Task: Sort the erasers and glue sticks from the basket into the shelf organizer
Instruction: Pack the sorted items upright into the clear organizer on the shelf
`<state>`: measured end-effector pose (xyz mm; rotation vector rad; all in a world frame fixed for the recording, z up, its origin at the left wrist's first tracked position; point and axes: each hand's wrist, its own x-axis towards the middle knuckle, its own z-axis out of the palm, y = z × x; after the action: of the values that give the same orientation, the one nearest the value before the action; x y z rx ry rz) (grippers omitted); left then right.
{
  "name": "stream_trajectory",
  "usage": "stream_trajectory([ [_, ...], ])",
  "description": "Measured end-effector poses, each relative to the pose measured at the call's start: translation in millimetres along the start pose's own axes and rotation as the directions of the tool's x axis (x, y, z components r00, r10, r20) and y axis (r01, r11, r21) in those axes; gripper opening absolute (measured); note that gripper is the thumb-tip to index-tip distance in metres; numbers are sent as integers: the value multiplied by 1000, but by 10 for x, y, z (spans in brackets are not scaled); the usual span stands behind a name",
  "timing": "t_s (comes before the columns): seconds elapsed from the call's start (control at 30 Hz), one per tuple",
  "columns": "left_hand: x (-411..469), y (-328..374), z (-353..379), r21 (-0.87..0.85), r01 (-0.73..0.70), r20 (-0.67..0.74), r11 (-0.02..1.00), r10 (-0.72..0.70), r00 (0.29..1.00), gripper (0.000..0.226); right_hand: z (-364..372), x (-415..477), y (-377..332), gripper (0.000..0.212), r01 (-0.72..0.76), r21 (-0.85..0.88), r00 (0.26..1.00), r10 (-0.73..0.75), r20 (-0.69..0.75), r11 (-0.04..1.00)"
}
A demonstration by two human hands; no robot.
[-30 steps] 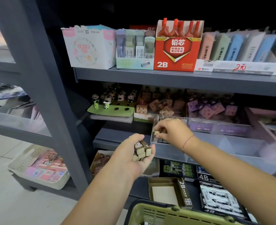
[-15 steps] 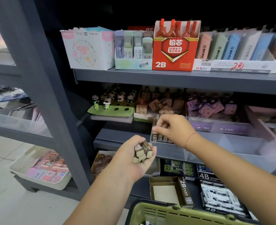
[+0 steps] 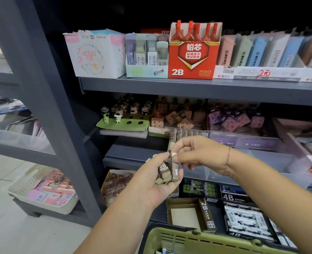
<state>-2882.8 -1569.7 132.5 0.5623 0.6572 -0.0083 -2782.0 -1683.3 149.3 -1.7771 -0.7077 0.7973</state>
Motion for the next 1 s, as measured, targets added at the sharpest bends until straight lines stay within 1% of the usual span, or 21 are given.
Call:
stream_trajectory([
  [0.1, -2, -13, 6, -14, 22, -15, 1000, -22, 1000, 20, 3, -23, -22, 8, -17, -32, 1000, 17, 7, 999],
  [0.2, -14, -48, 1, -15, 60, 0, 998, -60, 998, 21, 21, -47, -30, 7, 10, -92, 999, -7, 33, 996],
  [0.3, -13, -37, 1, -29, 63, -6, 998, -63, 998, 20, -7, -64, -40, 11, 27, -24, 999, -26, 29, 999],
  [0.37, -11, -8, 0, -56, 52, -30, 997, -54, 998, 14, -75, -50, -55, 16, 29, 68, 998, -25, -51, 997],
  [0.43, -15, 13, -4, -67, 46, -53, 997, -49, 997, 13, -187, -5, -79, 15, 77, 110, 975, -52, -216, 991],
  [0.47, -13, 18, -12, -63, 42, -62, 997, -46, 997, 13, -251, 21, -90, 12, 109, 96, 948, -75, -309, 989],
  [0.5, -7, 20, -24, -54, 37, -69, 998, -41, 997, 12, -312, 55, -88, 11, 129, 47, 915, -101, -390, 991],
  [0.53, -2, 23, -34, -44, 32, -73, 999, -35, 997, 12, -366, 85, -77, 11, 123, -47, 886, -130, -445, 991],
  [0.57, 5, 26, -41, -34, 27, -74, 999, -29, 997, 12, -403, 114, -57, 12, 87, -181, 871, -163, -463, 980],
  [0.63, 16, 34, -46, -23, 22, -63, 1000, -23, 998, 15, -418, 173, -7, 10, -4, -455, 886, -208, -414, 891],
  [0.67, 20, 39, -46, -24, 20, -54, 1000, -22, 998, 18, -403, 206, 24, 8, -28, -548, 904, -212, -370, 836],
  [0.7, 23, 43, -47, -28, 19, -45, 999, -21, 999, 22, -379, 239, 54, 6, -37, -613, 919, -215, -331, 789],
  [0.77, 28, 48, -49, -35, 15, -41, 999, -17, 999, 32, -333, 315, 111, 7, -36, -736, 925, -256, -281, 677],
  [0.83, 27, 43, -51, -30, 14, -48, 999, -15, 999, 34, -297, 371, 158, 10, -47, -824, 920, -297, -256, 565],
  [0.87, 19, 39, -50, -18, 17, -46, 1000, -18, 999, 31, -284, 387, 177, 11, -55, -842, 920, -300, -251, 537],
  [1.0, -6, 15, -36, 46, 35, -25, 998, -34, 999, 14, -246, 435, 240, 15, -59, -868, 918, -314, -240, 492],
])
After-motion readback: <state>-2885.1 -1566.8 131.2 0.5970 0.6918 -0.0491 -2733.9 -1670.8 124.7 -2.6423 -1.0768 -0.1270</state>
